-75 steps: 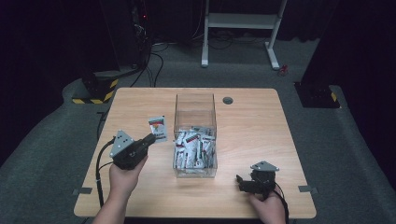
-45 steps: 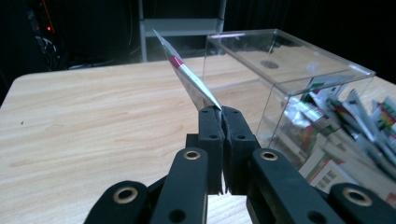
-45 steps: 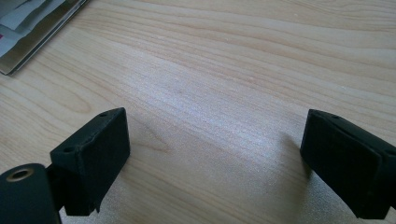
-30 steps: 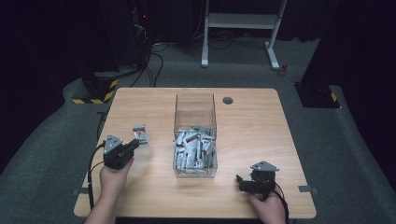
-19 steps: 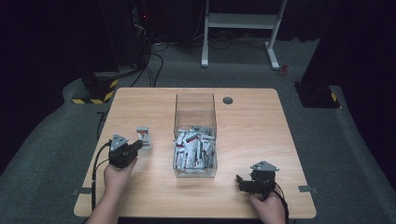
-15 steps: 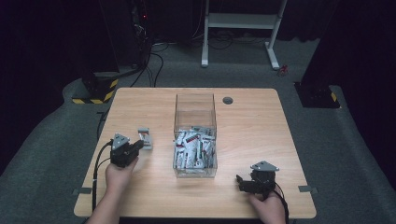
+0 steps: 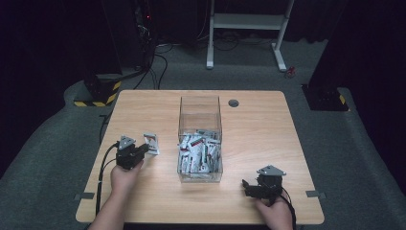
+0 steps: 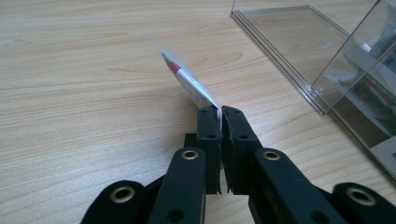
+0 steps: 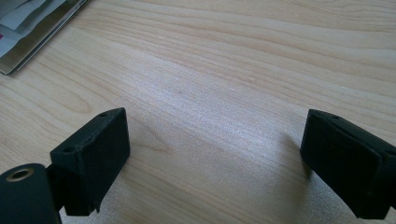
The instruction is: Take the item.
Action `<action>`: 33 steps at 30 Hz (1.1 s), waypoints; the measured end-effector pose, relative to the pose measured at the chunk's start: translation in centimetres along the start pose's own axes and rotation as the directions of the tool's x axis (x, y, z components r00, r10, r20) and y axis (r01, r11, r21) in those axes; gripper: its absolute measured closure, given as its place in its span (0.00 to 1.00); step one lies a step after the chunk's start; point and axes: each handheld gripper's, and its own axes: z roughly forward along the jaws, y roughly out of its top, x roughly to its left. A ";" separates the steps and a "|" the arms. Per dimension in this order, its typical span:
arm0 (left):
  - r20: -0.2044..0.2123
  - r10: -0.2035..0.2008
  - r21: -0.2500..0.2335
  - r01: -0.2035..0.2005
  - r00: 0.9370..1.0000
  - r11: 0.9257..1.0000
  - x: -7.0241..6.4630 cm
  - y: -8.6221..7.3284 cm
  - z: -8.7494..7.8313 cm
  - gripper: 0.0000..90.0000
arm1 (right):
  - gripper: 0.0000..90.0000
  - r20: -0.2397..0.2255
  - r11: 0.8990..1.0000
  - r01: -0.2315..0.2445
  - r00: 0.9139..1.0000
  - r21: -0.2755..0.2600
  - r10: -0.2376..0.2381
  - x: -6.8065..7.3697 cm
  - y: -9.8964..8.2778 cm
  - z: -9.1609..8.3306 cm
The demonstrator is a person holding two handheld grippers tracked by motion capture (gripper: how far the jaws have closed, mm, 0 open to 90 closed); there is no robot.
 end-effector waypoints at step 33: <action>0.002 0.017 -0.022 -0.017 1.000 1.000 -1.2 -0.7 -2.2 0.50 | 0.09 -0.005 1.000 0.012 1.000 -0.003 -0.012 0.0 0.0 0.0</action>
